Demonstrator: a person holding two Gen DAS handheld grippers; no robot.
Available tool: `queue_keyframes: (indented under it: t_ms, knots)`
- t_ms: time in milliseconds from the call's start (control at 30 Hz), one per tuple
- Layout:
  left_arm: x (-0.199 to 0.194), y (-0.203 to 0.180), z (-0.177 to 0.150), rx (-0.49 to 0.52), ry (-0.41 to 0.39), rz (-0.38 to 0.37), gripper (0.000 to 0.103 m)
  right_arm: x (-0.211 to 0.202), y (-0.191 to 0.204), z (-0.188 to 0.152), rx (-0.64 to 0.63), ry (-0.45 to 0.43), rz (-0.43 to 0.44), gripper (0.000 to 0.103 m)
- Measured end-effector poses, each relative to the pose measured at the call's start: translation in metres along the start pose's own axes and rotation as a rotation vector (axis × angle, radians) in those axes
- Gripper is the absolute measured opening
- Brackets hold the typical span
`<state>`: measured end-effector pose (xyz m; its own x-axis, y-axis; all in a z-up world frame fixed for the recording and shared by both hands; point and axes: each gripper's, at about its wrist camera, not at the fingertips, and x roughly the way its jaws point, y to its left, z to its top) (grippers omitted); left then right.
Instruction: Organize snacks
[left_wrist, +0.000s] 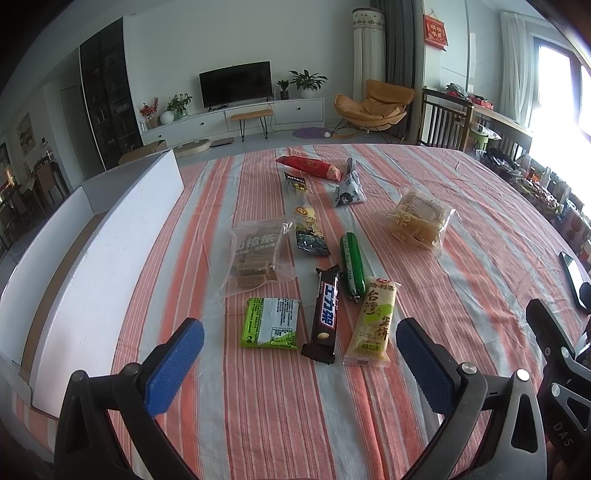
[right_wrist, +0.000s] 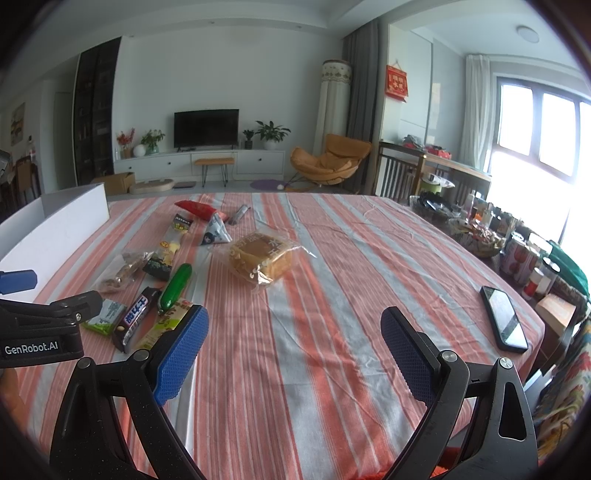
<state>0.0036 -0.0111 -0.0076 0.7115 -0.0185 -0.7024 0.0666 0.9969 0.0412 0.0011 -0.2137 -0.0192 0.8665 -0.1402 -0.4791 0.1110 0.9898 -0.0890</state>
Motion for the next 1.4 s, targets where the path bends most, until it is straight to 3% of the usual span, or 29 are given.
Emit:
queue_keyframes:
  t_ms: [1400]
  knots:
    - [-0.0028,0.0065,0.0017,-0.020,0.002,0.000,0.103,0.0000,-0.0021,-0.0002,0.003,-0.001,0.003,0.096]
